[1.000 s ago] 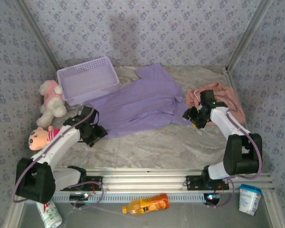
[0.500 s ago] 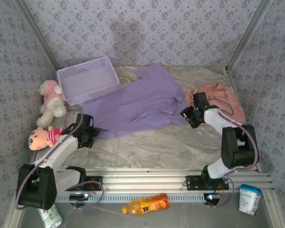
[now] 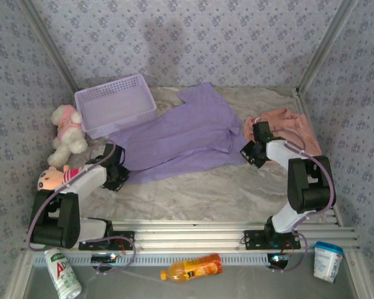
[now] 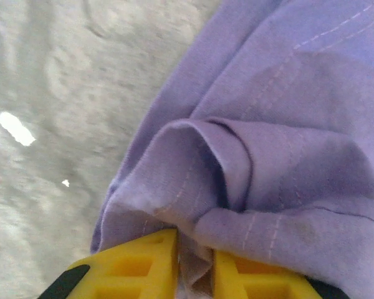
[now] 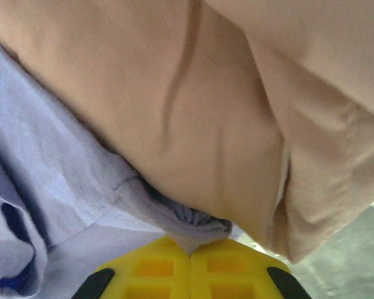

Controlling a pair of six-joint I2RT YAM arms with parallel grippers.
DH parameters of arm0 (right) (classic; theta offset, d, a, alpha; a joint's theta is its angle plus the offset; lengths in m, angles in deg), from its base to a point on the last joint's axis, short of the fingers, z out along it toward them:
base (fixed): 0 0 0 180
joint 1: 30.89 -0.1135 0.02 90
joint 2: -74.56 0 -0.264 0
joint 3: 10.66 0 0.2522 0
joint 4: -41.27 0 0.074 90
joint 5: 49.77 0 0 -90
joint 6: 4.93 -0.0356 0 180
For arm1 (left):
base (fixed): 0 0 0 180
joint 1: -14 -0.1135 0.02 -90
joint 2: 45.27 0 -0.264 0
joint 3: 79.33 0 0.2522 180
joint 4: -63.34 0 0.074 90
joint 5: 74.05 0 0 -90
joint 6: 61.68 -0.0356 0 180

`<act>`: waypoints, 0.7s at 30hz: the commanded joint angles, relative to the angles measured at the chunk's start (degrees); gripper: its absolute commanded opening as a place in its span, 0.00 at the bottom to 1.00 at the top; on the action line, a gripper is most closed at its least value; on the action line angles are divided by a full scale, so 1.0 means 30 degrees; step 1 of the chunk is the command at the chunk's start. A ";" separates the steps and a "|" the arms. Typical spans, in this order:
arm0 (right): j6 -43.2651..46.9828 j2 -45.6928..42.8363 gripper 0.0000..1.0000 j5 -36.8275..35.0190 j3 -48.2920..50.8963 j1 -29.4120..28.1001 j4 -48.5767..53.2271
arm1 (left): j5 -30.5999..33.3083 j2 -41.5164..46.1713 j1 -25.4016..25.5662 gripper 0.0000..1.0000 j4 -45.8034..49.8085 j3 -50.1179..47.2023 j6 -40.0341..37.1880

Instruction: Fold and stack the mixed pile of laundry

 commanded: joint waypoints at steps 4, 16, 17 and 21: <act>0.3241 -0.0518 0.04 -0.2292 -0.1231 0.0313 0.2665 | 0.2461 0.2530 -0.0869 0.23 0.4548 0.0189 -0.3563; 0.5351 -0.1500 0.51 -0.1005 -0.2683 -0.1246 0.5216 | -0.0147 0.3645 0.0890 0.40 0.5143 0.3405 -0.4924; 0.5616 -0.1518 0.51 -0.0842 -0.2873 -0.1471 0.5483 | -0.0242 0.3488 0.1713 0.40 0.4964 0.3921 -0.4853; 0.6826 -0.1108 0.51 -0.0881 -0.3474 -0.2664 0.5714 | -0.0433 0.1664 0.4944 0.29 0.3136 0.5298 -0.4283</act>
